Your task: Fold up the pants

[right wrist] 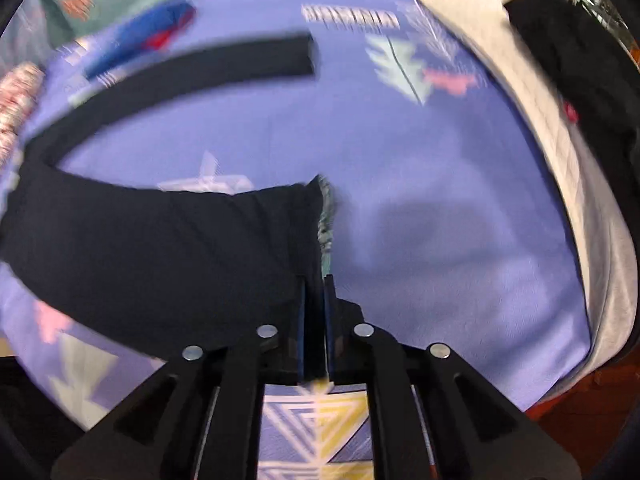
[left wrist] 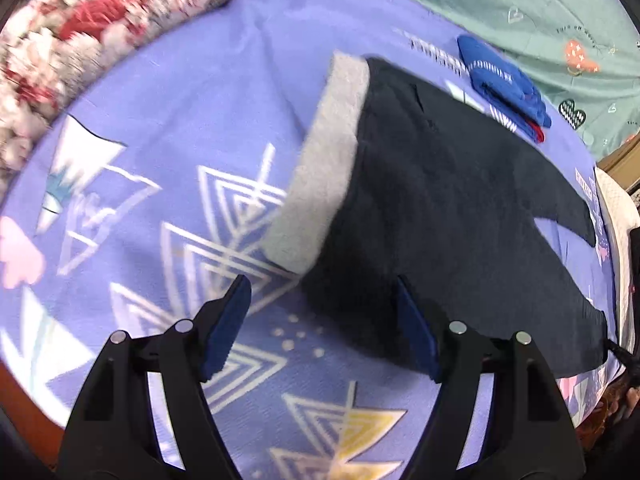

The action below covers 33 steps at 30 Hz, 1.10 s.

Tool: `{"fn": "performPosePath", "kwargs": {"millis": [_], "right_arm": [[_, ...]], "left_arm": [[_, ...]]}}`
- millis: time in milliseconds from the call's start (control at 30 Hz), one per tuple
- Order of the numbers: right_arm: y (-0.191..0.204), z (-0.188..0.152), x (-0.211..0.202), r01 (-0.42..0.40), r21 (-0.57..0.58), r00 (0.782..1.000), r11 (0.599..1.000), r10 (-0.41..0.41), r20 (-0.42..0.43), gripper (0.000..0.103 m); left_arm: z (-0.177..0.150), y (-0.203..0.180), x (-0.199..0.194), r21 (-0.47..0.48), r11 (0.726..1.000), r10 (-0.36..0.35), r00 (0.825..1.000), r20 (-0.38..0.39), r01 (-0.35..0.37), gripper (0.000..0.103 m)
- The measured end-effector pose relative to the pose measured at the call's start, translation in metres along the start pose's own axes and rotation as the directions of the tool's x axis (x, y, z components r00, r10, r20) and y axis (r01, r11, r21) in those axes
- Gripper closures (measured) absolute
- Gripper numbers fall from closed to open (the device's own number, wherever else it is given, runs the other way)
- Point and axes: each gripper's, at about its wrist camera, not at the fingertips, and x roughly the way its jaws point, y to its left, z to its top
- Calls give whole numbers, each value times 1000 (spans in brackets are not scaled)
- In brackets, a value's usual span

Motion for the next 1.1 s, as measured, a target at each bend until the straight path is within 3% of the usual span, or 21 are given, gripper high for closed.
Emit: {"fn": "performPosePath", "kwargs": {"millis": [67, 167, 267, 400, 500, 567, 667, 800, 900, 1067, 1100], "right_arm": [[-7, 2, -10, 21, 41, 998, 999, -23, 56, 77], [8, 13, -41, -104, 1, 983, 995, 103, 150, 76], [46, 19, -35, -140, -123, 984, 983, 152, 94, 77], [54, 11, 17, -145, -109, 987, 983, 137, -80, 76], [52, 15, 12, -154, -104, 987, 983, 147, -72, 74], [56, 31, -12, -175, -137, 984, 975, 178, 8, 72], [70, 61, -35, -183, -194, 974, 964, 205, 99, 59], [105, 96, -41, -215, -270, 959, 938, 255, 121, 53], [136, 120, -29, -250, -321, 952, 913, 293, 92, 53], [178, 162, -7, -315, -389, 931, 866, 361, 49, 53], [187, 169, -5, -323, -401, 928, 857, 371, 45, 53]], "left_arm": [[4, -1, -23, 15, 1000, 3, 998, 55, -3, 29], [10, -23, -44, 92, 996, -32, 992, 121, 20, 18], [10, -52, -26, 182, 983, -51, 994, 96, 33, 17], [1, -51, 38, 200, 980, 4, 999, -38, 3, 17], [-2, -60, 28, 277, 960, 35, 999, -19, -28, 17], [13, -63, 12, 289, 957, -4, 1000, 6, 2, 17], [54, -65, -9, 324, 943, 45, 992, 114, -80, 12], [127, -58, 13, 342, 933, 70, 988, 138, -114, 8], [174, -67, 60, 395, 914, 61, 993, 101, -96, 8], [198, -86, 124, 467, 884, 9, 999, -36, 9, 11], [196, -89, 132, 483, 876, 11, 998, -61, 20, 30]]}}
